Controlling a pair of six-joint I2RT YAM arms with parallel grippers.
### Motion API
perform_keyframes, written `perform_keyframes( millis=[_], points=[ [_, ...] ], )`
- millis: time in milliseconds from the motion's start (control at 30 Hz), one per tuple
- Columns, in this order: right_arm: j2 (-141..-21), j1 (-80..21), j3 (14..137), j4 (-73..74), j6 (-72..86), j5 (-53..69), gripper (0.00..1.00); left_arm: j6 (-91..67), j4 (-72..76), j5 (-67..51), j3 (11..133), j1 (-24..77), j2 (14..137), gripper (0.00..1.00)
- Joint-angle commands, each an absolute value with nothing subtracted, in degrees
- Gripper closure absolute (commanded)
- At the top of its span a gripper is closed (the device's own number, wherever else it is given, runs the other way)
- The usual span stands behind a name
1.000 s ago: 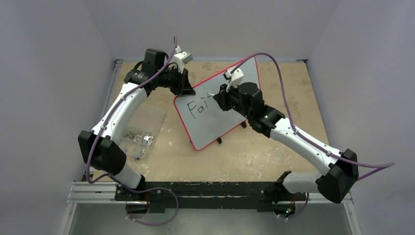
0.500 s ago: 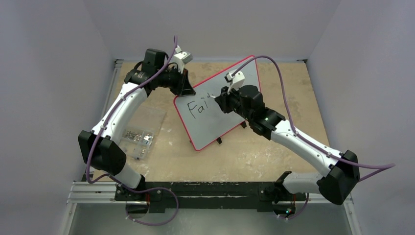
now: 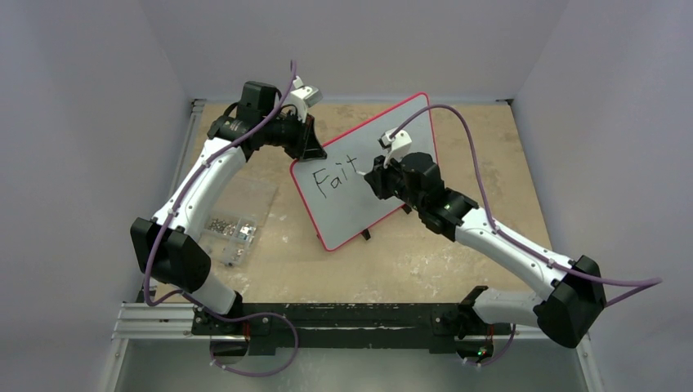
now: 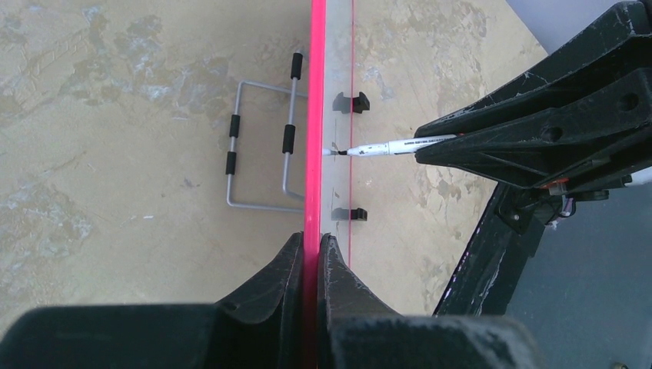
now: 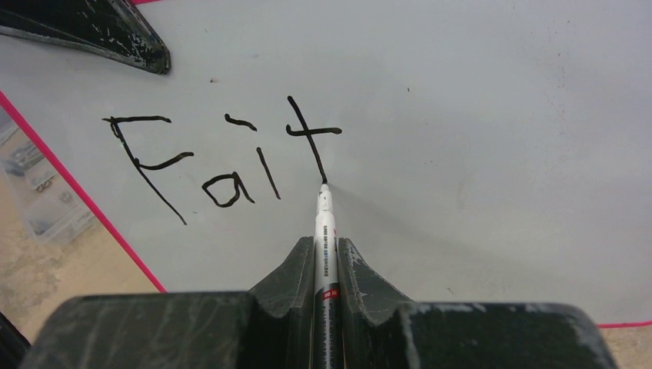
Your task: Write a sentence on the whiteboard
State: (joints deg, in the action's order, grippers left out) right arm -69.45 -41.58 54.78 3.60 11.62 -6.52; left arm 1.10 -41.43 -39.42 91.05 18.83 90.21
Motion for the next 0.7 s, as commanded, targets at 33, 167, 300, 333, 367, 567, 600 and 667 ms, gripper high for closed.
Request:
perform_keyframes(
  millis=[33,167,300,333,367,567,600,667],
  points=[
    [-67.9,-41.3,55.1,3.4,11.8,-8.3,1.0,4.0,-38.6,-36.2,91.4,18.6,87.9,1.0],
    [-68.1,-41.4,56.0,3.9,11.1,-9.5,1.0,4.1,-38.6,-36.2,91.4,18.6,87.9,1.0],
    [-68.5,-41.4,56.5,4.1,10.9,-10.4,1.0,4.0,-38.7,-36.3,91.4,18.6,87.9,1.0],
    [-68.5,-41.3,56.6,4.2,11.0,-10.6,1.0,4.1,-38.7,-36.3,91.5,18.6,87.8,1.0],
    [-68.7,-41.4,56.7,4.2,10.9,-10.7,1.0,4.0,-38.7,-36.4,91.4,18.6,87.8,1.0],
    [-69.2,-41.4,58.6,4.2,10.4,-11.2,1.0,4.0,-38.6,-36.5,91.4,18.6,87.8,1.0],
    [-69.2,-41.4,59.0,4.3,10.3,-11.3,1.0,4.1,-38.6,-36.5,91.4,18.6,87.9,1.0],
    [-69.3,-41.4,59.8,4.4,10.1,-11.4,1.0,4.0,-38.6,-36.4,91.4,18.6,87.8,1.0]
  ],
)
